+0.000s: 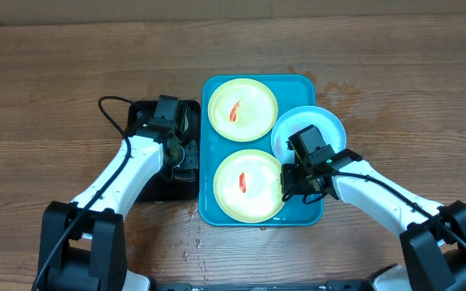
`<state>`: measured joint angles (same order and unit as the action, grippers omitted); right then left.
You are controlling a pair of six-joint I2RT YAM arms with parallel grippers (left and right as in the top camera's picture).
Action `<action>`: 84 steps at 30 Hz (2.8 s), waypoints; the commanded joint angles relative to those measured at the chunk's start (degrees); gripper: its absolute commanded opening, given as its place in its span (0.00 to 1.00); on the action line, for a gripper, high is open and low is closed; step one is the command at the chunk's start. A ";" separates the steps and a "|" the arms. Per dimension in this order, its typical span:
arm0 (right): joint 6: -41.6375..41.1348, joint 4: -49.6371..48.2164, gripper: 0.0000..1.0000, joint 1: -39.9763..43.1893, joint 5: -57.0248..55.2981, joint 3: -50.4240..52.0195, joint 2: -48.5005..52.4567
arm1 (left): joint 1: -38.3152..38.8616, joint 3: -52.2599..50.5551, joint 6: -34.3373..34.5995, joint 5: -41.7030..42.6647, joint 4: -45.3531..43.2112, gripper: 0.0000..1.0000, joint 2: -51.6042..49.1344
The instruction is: Clean dirty plates on tray and stack at the side
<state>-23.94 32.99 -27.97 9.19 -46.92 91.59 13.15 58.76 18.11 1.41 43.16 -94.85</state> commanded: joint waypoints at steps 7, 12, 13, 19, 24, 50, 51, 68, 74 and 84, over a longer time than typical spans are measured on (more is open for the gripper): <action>-0.02 -0.35 0.04 -0.15 -1.49 0.37 0.15 | 0.37 -2.36 1.68 -0.37 -2.75 0.28 -0.44; -0.04 -0.31 0.04 -0.15 -1.46 0.37 0.15 | 0.37 -2.36 1.66 -0.35 -2.73 0.31 -0.46; -0.04 -0.20 0.04 -0.15 -1.46 0.37 0.15 | 0.37 -2.36 1.66 -0.31 -2.73 0.33 -0.46; -0.04 -0.17 0.05 -0.15 -1.49 0.37 0.15 | 0.37 -2.36 1.66 -0.35 -2.89 0.33 -0.46; -0.04 -0.11 0.25 -0.15 -1.66 0.37 0.15 | 0.37 -2.36 1.66 -0.33 -2.91 0.34 -0.46; 0.00 0.52 0.08 -2.01 -2.32 0.81 0.15 | 0.37 -2.38 1.62 -1.11 -3.61 0.35 -0.50; 0.17 0.50 0.08 -2.01 -2.32 0.81 0.15 | 0.37 -2.36 1.60 -1.90 -4.22 0.35 -0.50; 0.15 0.70 0.08 -2.01 -2.73 0.81 0.15 | 0.37 -2.43 -1.62 -2.10 -5.73 0.33 -0.52; 0.15 0.70 0.08 -2.01 -2.73 0.81 0.15 | 0.37 -2.43 -1.60 -3.13 -5.75 0.32 -0.52; 0.15 0.70 0.08 -2.01 -2.75 0.81 0.15 | 0.39 -2.45 -1.57 -2.84 -6.34 0.31 -0.59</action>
<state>-23.94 33.76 -29.71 7.22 -46.46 91.59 13.17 56.93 17.61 -0.73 37.04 -94.85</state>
